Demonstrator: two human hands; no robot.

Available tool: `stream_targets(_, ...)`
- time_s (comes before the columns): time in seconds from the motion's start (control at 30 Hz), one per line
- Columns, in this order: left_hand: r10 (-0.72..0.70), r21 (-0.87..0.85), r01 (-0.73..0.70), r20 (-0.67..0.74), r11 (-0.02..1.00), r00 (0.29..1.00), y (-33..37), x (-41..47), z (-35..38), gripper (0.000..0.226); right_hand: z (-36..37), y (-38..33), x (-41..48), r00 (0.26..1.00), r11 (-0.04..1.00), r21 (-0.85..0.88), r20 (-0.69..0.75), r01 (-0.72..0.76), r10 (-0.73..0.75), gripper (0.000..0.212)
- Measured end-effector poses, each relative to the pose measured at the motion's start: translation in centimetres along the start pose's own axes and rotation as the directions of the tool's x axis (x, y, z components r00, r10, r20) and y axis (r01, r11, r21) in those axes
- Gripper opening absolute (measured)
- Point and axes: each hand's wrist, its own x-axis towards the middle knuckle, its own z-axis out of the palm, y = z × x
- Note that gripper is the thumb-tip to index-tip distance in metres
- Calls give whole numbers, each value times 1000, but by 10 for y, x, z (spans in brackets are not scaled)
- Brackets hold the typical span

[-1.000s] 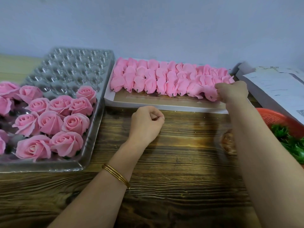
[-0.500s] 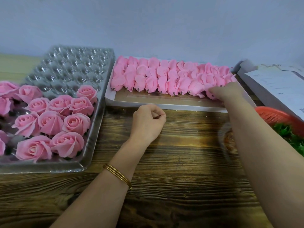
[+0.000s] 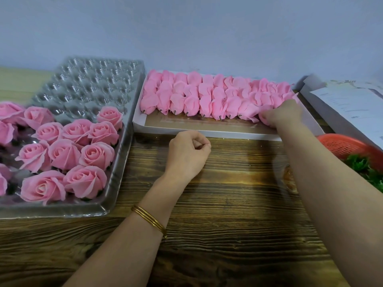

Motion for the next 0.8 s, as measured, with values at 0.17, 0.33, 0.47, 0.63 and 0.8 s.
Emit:
stream_targets(0.17,5,-16,-4,9,1000,1000,0,-1,-1,20,2,5,0,999,999,27,-34,37,-36,46)
stream_targets(0.33,5,-14,-5,2,1000,1000,1,-1,-1,21,-2,7,-9,989,989,101,-104,111,-101,34)
stream_targets(0.47,-1,-28,1,4,1000,1000,-1,0,-1,21,-12,4,-17,983,984,105,-134,142,-128,15)
stream_targets(0.63,26,-105,-25,12,994,1000,-4,1,-1,19,-27,-5,-42,964,952,221,-208,211,-166,22)
stream_targets(0.8,44,-362,2,119,932,992,-1,-2,-1,7,-27,-15,-82,982,854,485,-103,188,-158,27)
